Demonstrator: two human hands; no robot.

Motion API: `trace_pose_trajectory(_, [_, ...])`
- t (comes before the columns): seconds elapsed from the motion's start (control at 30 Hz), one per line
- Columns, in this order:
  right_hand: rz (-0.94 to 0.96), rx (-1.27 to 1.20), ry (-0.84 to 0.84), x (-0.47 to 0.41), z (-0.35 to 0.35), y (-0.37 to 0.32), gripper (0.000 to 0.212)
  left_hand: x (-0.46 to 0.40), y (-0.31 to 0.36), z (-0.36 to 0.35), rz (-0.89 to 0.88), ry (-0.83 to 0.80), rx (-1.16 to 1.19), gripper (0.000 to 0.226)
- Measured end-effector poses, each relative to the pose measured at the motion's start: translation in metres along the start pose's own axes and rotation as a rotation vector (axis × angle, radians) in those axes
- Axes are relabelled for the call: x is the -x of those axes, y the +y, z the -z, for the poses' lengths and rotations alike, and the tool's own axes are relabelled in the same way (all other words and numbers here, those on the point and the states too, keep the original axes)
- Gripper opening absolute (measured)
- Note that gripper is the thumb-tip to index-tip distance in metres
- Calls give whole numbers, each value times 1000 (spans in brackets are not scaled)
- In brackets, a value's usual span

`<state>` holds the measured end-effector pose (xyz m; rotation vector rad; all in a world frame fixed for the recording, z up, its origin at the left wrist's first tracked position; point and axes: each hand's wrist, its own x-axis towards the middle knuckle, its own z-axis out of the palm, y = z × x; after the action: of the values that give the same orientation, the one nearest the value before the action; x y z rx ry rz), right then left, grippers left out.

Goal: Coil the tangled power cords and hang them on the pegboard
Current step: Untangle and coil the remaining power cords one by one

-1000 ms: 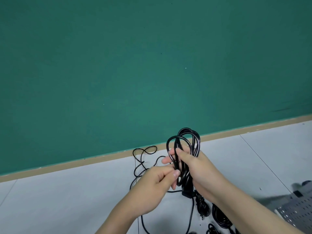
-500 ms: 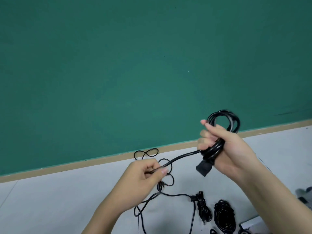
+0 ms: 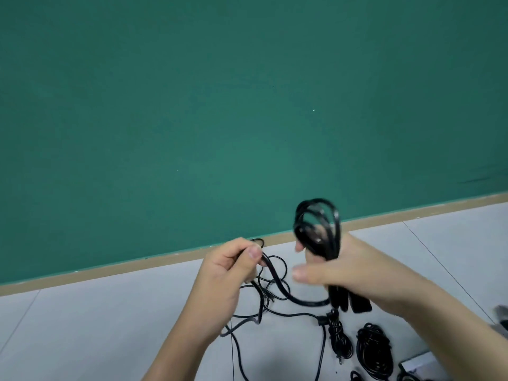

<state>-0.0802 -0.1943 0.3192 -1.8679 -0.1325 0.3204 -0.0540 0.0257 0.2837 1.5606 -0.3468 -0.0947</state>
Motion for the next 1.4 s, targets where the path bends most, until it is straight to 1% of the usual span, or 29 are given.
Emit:
trace_pose_trajectory(0.03, [-12, 53, -66, -1, -8, 0, 60, 1, 0, -5, -6, -15, -9, 28])
trace_pose_trajectory(0.1, [-52, 133, -162, -5, -26, 2, 46, 1, -3, -13, -10, 0, -51, 33])
trace_pose_trajectory(0.13, [-82, 174, -183, -7, -33, 4, 38, 0, -5, -15, -6, 25, -65, 38])
trace_pose_trajectory(0.2, [-155, 236, -197, -8, -38, 6, 29, -3, -7, -15, 31, 66, -74, 38])
trace_pose_trajectory(0.23, [-188, 208, -220, -7, -37, 6, 23, -4, -8, -13, 54, 85, -80, 40])
trace_pose_trajectory(0.27, [-229, 94, -268, -6, -36, 5, 16, -5, -10, -10, 70, 100, -86, 46])
trace_pose_trajectory(0.3, [-267, -82, -338, -5, -34, 3, 12, -6, -10, -7, 90, 110, -92, 56])
trace_pose_trajectory(0.37, [-299, -400, -467, -3, -31, -1, 20, -7, -9, -4, 116, 91, -92, 73])
trace_pose_trajectory(0.43, [-283, -573, -484, -4, -28, 0, 24, -9, -4, -2, 129, 76, -94, 80])
trace_pose_trajectory(0.47, [-270, -647, -456, -6, -26, 2, 25, -10, -2, -2, 140, 90, -89, 78])
trace_pose_trajectory(0.53, [-235, -752, -344, -9, -18, 2, 25, -11, 0, 0, 170, 107, -66, 64])
trace_pose_trajectory(0.67, [-176, -682, -32, -16, -5, 8, 23, -7, -5, -3, 128, 2, -136, 44])
trace_pose_trajectory(0.73, [-188, -686, 65, -22, -8, 12, 25, -3, -8, -14, 140, -68, -115, 41])
trace_pose_trajectory(0.8, [-191, -646, 133, -27, -16, 18, 26, 1, -12, -29, 188, -139, -112, 43])
trace_pose_trajectory(0.87, [-179, -589, 164, -31, -24, 20, 29, 5, -15, -41, 258, -184, -105, 47])
trace_pose_trajectory(0.93, [-157, -599, 132, -31, -29, 19, 27, 6, -15, -46, 334, -188, -77, 53])
trace_pose_trajectory(1.0, [-126, -632, 86, -30, -31, 19, 27, 5, -13, -44, 408, -194, -25, 51])
trace_pose_trajectory(1.07, [-96, -656, 79, -30, -34, 20, 26, 2, -14, -40, 447, -181, -3, 50])
trace_pose_trajectory(1.13, [-93, -642, 118, -31, -38, 25, 21, -1, -18, -40, 450, -156, -34, 52])
trace_pose_trajectory(1.23, [-83, -629, 226, -34, -45, 25, 18, 0, -22, -44, 432, -153, -107, 58])
trace_pose_trajectory(1.3, [-67, -784, 246, -35, -44, 18, 16, 1, -22, -44, 430, -185, -163, 63])
trace_pose_trajectory(1.4, [-16, -1103, 297, -38, -17, 7, 13, 3, -20, -39, 338, -249, -313, 67])
